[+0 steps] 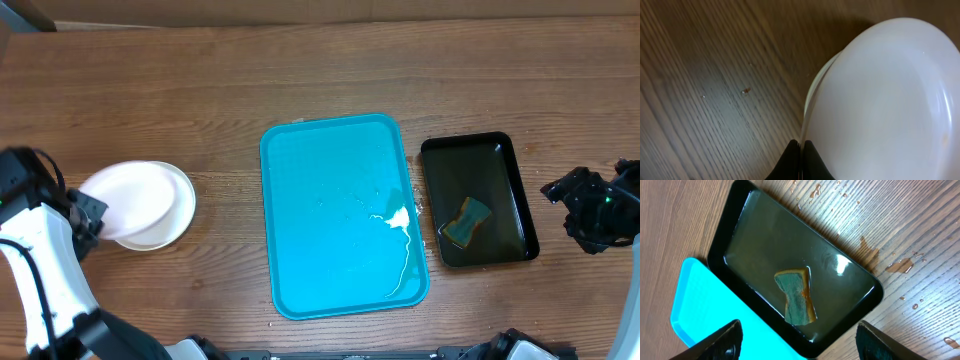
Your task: Clean dirty plates on tray and stack at the side
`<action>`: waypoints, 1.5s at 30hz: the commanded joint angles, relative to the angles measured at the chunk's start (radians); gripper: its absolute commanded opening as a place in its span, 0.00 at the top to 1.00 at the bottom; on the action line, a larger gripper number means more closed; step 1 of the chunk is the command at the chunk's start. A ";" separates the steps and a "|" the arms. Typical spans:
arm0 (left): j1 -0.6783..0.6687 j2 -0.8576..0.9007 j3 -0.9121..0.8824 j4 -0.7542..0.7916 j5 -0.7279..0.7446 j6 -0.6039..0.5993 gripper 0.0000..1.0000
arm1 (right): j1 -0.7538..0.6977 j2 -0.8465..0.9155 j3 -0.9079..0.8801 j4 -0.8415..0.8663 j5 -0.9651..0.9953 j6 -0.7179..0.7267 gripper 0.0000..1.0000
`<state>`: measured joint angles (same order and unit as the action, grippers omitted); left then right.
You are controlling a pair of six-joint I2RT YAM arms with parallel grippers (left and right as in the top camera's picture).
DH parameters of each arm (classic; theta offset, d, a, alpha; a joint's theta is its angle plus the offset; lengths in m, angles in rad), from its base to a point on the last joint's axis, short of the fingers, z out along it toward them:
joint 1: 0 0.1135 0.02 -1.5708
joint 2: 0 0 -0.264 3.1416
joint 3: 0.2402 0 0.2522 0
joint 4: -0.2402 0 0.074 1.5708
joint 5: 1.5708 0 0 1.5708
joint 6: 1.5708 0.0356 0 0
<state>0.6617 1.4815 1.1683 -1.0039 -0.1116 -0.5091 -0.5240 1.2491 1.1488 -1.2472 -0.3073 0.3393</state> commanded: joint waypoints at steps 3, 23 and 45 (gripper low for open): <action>0.016 0.068 -0.082 0.089 0.062 0.043 0.96 | -0.003 -0.007 0.016 0.007 -0.001 -0.004 0.26; -0.152 0.011 0.401 -0.170 0.341 0.293 0.54 | 0.042 -0.008 0.016 0.010 -0.014 -0.078 0.34; -1.005 -0.040 0.463 -0.219 0.287 0.584 0.00 | 0.446 0.000 0.000 0.006 0.026 -0.108 0.28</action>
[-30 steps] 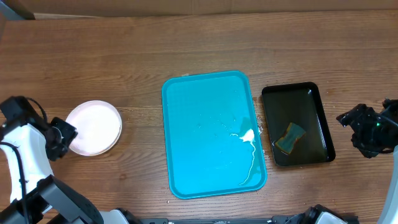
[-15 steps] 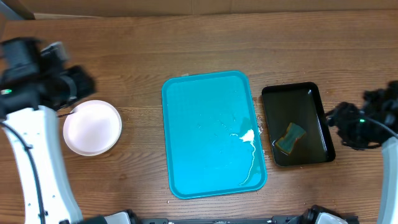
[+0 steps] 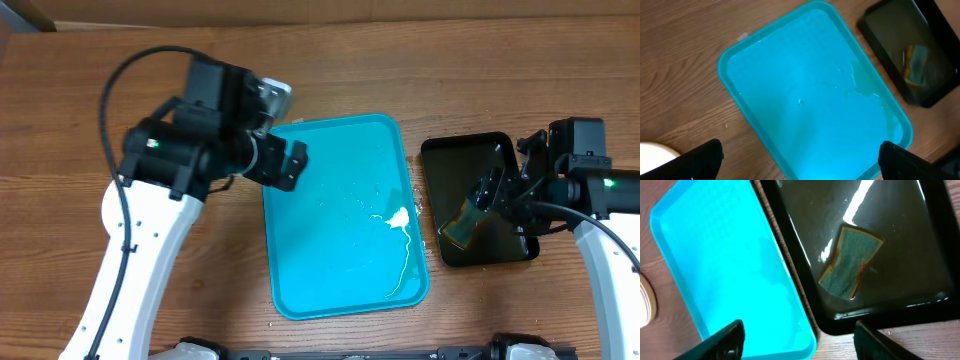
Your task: Clean dirty plates on tray and stack at the side
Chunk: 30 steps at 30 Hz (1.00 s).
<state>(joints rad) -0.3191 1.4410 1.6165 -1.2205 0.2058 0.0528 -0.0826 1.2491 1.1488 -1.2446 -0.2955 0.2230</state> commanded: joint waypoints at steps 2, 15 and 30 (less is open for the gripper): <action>-0.030 0.001 0.015 -0.003 -0.029 0.021 0.00 | 0.005 0.007 -0.004 0.005 0.015 0.008 0.28; -0.029 0.001 0.015 -0.010 -0.030 0.021 0.00 | 0.005 0.103 -0.266 0.205 0.081 0.201 0.46; -0.028 0.001 0.015 -0.010 -0.030 0.022 0.00 | 0.005 0.233 -0.445 0.482 0.060 0.201 0.62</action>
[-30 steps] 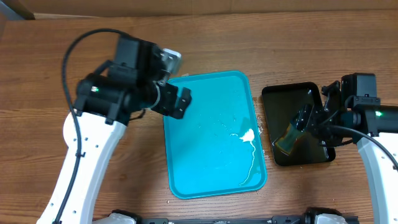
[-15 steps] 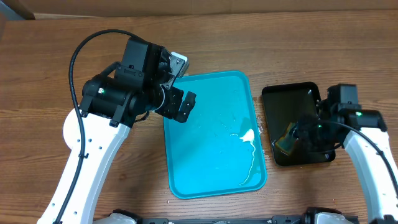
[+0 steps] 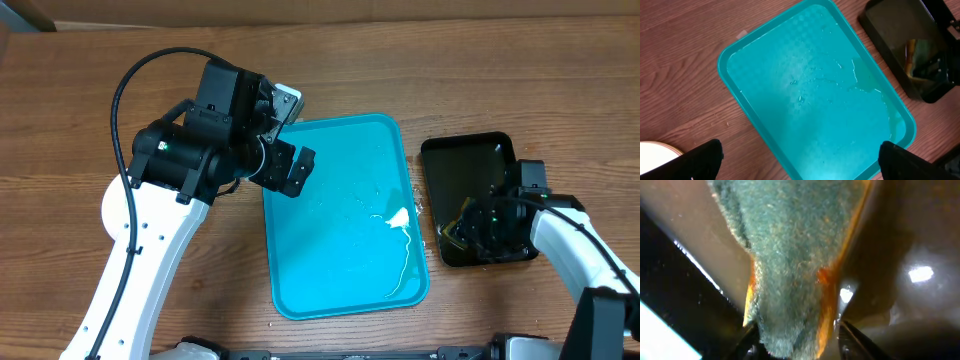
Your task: Clean dirty plates on tray and stack at the side
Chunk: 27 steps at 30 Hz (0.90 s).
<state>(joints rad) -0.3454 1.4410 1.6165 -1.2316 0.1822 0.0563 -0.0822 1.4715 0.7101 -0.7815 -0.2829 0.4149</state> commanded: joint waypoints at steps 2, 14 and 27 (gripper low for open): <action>-0.002 0.001 0.015 0.001 -0.006 0.018 0.00 | 0.005 0.011 -0.006 0.026 0.129 0.045 0.74; -0.002 0.001 0.015 0.001 -0.006 0.018 0.00 | 0.005 -0.005 0.166 -0.089 0.240 -0.036 0.88; -0.002 0.001 0.015 0.001 -0.006 0.018 0.00 | 0.005 -0.009 0.204 -0.193 0.299 0.037 0.64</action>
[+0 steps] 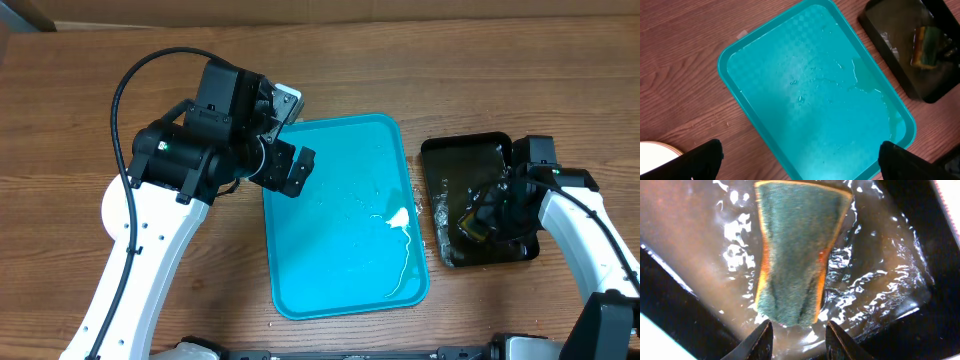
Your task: Clean dirty plates on tray and stack at the side
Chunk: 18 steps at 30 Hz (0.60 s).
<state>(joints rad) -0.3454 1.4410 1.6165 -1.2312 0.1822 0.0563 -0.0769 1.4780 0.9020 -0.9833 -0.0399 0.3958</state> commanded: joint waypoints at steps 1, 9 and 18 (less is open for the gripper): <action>-0.002 0.001 0.015 0.001 -0.006 0.018 0.01 | -0.001 -0.015 0.011 0.021 0.058 0.058 0.64; -0.002 0.001 0.015 0.001 -0.007 0.018 0.00 | -0.001 0.047 -0.050 0.201 0.058 0.100 0.73; -0.002 0.001 0.015 0.001 -0.006 0.018 0.00 | -0.001 0.217 -0.081 0.273 -0.013 0.101 0.96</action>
<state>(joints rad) -0.3454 1.4410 1.6165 -1.2316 0.1818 0.0563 -0.0780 1.6348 0.8448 -0.7078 0.0048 0.4961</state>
